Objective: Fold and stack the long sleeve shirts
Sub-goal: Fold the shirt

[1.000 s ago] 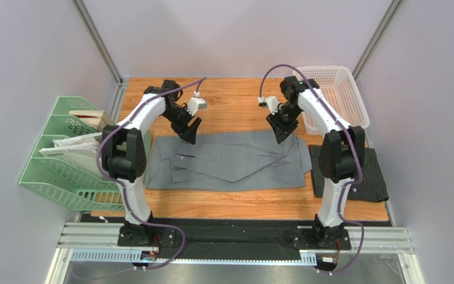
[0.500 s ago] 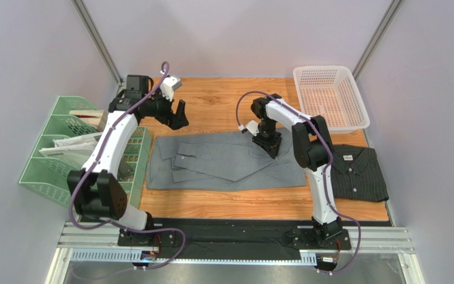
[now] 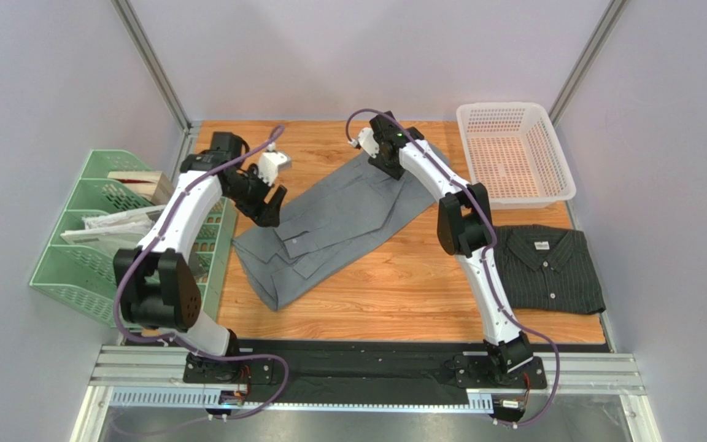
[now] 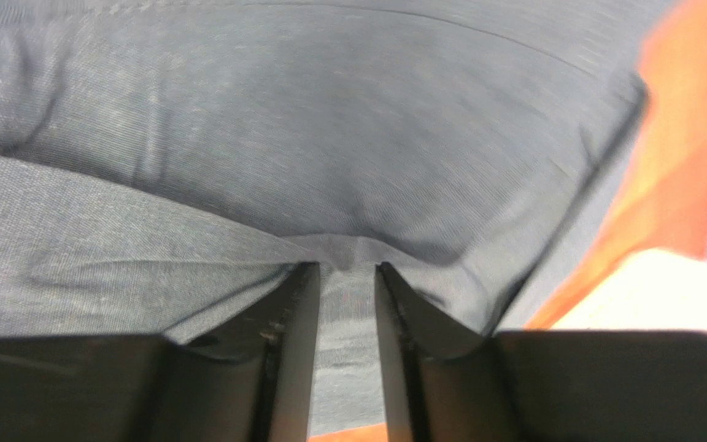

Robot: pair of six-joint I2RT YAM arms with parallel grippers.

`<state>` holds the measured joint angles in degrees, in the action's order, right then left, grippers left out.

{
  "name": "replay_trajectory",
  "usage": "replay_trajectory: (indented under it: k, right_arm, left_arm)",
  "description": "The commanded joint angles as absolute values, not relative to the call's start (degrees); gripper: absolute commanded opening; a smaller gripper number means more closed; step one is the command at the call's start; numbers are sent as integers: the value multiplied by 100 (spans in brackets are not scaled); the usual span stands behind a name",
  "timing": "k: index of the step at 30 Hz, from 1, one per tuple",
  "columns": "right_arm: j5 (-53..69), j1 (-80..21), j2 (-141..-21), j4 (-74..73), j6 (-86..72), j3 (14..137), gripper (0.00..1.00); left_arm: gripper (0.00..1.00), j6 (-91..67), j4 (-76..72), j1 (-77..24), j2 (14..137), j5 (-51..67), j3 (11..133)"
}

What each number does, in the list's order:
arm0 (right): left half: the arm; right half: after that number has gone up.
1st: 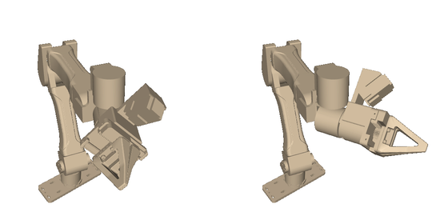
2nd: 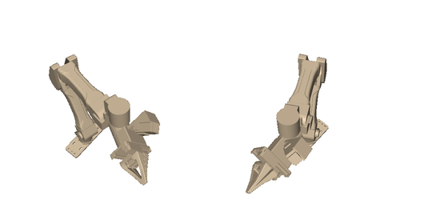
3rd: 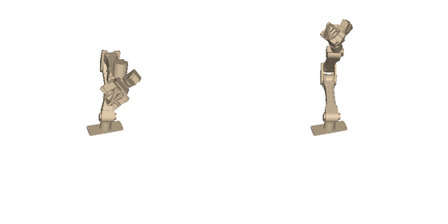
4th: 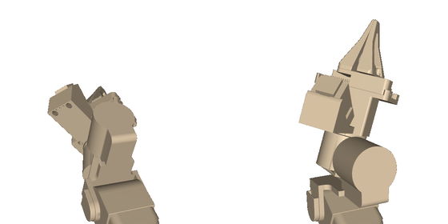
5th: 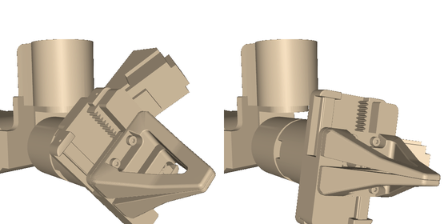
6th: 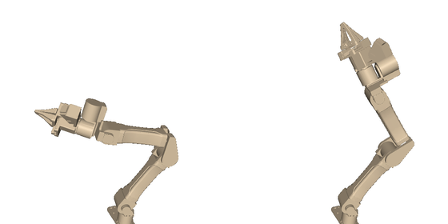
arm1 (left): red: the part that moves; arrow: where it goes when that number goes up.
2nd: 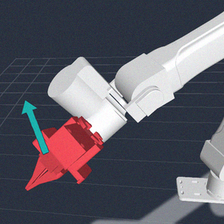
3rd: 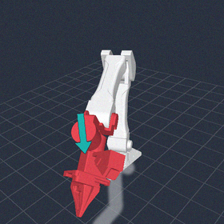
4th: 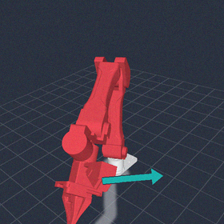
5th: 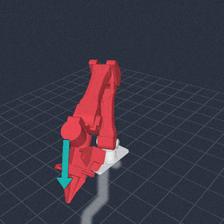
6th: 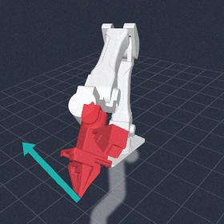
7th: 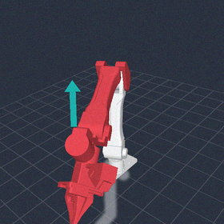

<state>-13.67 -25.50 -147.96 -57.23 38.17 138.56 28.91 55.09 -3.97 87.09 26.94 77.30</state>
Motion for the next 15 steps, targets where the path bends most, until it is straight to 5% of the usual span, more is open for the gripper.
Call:
replay_trajectory:
  k: [1,10,15]
  right_arm:
    - [-977,-2610,-13493,-3798,3341,13274,41]
    - [-212,-2391,-12174,-4543,2314,12085,47]
    - [683,-1864,-12085,-5589,1802,11849,44]
  left_arm:
    - [72,3955,5906,-1001,9394,1742,7961]
    - [31,4376,5678,-1661,11065,757,8254]
    - [19,4430,5941,-2056,11294,737,7840]
